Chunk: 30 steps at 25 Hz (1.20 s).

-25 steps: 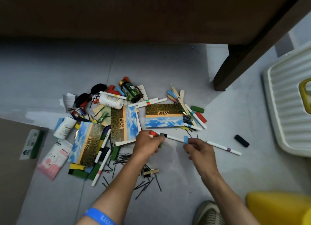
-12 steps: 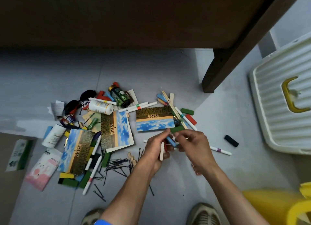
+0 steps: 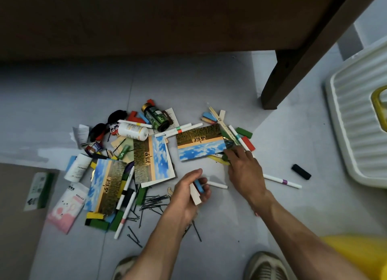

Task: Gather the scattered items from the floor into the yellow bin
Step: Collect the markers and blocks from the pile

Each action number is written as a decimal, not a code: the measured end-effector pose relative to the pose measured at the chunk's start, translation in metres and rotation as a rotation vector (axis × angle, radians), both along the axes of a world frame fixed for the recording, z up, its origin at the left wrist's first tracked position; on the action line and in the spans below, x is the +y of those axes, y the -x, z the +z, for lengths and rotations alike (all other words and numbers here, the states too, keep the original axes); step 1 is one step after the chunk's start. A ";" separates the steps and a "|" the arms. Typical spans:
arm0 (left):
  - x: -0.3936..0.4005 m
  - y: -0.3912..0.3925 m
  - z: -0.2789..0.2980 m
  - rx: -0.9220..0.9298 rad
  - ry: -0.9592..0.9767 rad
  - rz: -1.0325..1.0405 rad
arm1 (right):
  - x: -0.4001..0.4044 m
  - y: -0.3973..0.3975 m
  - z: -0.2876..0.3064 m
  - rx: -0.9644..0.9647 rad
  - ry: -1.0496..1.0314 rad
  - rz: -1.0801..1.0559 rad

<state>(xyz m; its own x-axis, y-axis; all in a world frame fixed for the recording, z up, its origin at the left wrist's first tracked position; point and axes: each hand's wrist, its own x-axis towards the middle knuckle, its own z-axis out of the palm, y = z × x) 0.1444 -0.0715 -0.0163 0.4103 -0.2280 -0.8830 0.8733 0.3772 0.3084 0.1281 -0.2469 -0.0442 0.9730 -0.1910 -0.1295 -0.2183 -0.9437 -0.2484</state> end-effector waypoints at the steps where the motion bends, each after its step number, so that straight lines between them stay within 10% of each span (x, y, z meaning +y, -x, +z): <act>1: -0.002 0.000 0.001 0.002 0.006 -0.008 | -0.001 -0.007 -0.001 0.014 0.025 -0.020; 6: -0.013 -0.001 0.003 -0.024 -0.008 0.002 | -0.005 -0.015 0.011 -0.071 -0.096 -0.083; 11: -0.020 -0.013 0.011 -0.180 0.072 -0.068 | 0.028 0.010 0.049 0.007 -0.867 -0.056; 16: -0.011 -0.023 0.012 -0.189 -0.120 0.036 | 0.029 -0.020 0.040 -0.239 -0.466 -0.135; 21: 0.015 -0.030 0.019 -0.189 -0.063 0.096 | 0.020 -0.050 0.006 0.030 0.184 0.205; 26: 0.017 -0.039 0.027 -0.259 0.016 0.115 | 0.010 -0.022 0.029 -0.458 0.072 0.079; 30: 0.007 -0.045 0.038 -0.328 0.090 0.135 | 0.000 0.022 0.062 -0.156 -0.417 0.001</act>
